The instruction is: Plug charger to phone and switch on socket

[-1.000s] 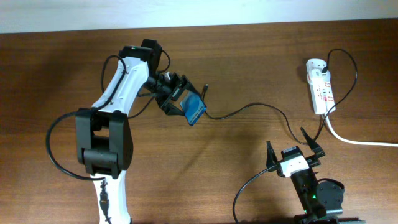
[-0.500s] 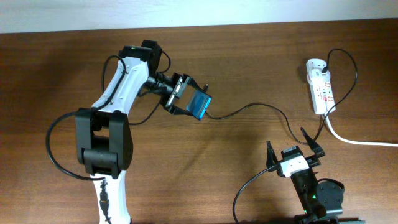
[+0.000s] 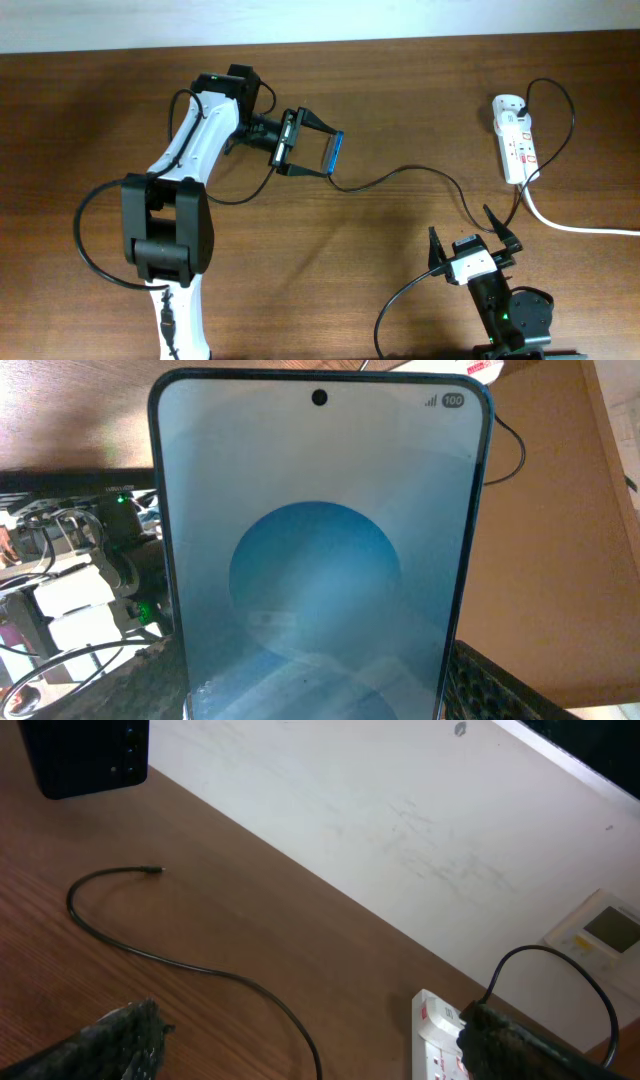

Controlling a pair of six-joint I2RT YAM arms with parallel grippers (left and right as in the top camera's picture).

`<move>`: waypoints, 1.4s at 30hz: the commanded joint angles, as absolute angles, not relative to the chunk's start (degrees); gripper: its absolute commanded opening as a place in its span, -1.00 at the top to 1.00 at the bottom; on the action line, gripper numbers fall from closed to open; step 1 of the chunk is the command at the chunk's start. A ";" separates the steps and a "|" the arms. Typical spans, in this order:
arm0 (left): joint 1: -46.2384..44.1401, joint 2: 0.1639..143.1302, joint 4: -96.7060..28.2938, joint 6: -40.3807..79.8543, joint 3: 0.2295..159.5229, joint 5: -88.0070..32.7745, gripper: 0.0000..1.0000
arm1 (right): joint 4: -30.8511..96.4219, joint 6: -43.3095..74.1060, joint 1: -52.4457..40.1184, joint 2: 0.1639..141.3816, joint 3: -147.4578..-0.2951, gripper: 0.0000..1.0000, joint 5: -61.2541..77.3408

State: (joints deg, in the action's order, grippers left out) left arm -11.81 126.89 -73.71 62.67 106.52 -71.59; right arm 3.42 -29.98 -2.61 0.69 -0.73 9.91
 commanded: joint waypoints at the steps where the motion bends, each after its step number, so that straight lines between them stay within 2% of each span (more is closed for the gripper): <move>1: -10.81 126.85 -73.82 63.44 108.07 -74.13 1.00 | 3.64 -29.36 -2.98 0.32 -0.32 -0.97 9.65; 11: -8.64 126.85 -73.87 65.36 108.05 -72.97 1.00 | 3.64 -29.36 -2.98 0.32 -0.32 -0.97 9.65; 16: -8.32 126.85 -74.65 68.82 108.07 -64.79 1.00 | 3.64 -29.36 -2.98 0.32 -0.32 -0.97 9.65; 42: -7.27 126.85 -74.63 69.23 108.05 -62.48 1.00 | 3.64 -29.36 -2.98 0.32 -0.32 -0.97 9.65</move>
